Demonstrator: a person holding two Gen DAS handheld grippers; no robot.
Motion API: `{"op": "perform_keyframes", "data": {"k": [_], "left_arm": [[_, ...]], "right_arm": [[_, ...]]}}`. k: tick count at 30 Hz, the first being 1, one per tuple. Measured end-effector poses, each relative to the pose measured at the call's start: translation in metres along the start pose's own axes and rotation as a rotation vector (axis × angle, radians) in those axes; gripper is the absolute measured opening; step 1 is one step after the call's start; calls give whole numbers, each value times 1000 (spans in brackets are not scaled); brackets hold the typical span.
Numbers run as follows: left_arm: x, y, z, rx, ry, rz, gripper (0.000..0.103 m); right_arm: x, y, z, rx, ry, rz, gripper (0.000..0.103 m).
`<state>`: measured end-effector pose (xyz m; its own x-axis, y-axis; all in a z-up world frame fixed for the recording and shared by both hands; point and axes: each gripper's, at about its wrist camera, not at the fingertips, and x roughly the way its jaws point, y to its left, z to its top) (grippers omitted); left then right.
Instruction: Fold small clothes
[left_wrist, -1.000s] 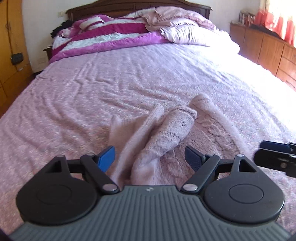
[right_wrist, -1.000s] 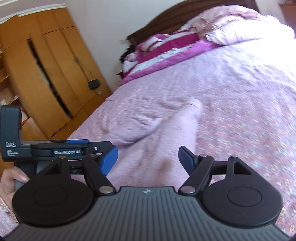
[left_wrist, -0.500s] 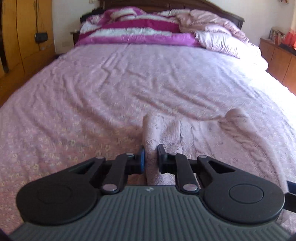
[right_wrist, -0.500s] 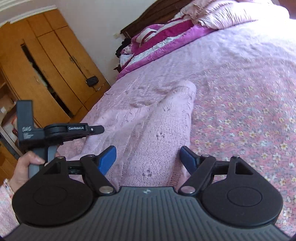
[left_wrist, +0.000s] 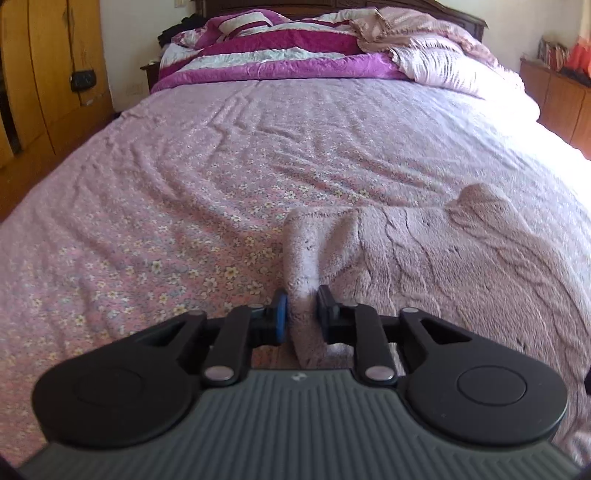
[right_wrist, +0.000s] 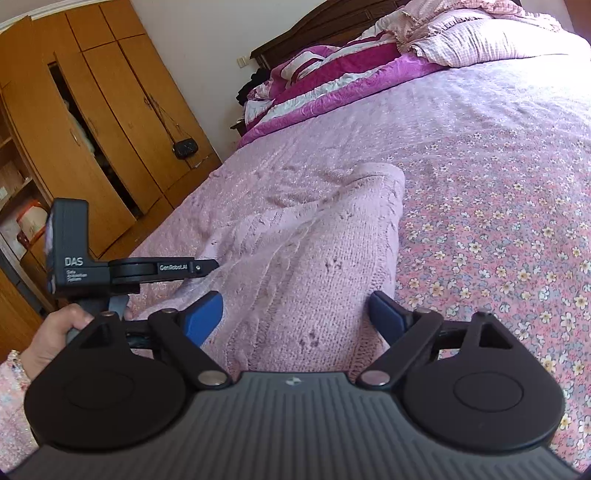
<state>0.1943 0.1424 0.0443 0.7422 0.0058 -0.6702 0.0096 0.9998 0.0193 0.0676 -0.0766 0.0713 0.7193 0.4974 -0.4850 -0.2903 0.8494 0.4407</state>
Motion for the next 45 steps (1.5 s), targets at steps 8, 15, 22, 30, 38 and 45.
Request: {"op": "perform_keyframes", "data": {"k": [8, 15, 22, 30, 38, 45], "left_arm": [[-24, 2, 1, -8, 52, 5, 57], [-45, 15, -7, -141, 100, -71, 83], [-49, 21, -12, -242, 123, -189, 83], [-19, 23, -30, -357, 191, -261, 83], [-10, 25, -35, -442, 224, -404, 83], [-11, 19, -36, -440, 242, -460, 49]], "right_arm": [[-3, -4, -2, 30, -7, -7, 96], [-10, -23, 2, 162, -17, -2, 101], [-4, -47, 7, 288, 6, -1, 101], [15, -65, 7, 401, 71, 71, 101], [46, -57, 10, 347, 130, 131, 101], [62, -48, 20, 324, 144, 104, 75]]}}
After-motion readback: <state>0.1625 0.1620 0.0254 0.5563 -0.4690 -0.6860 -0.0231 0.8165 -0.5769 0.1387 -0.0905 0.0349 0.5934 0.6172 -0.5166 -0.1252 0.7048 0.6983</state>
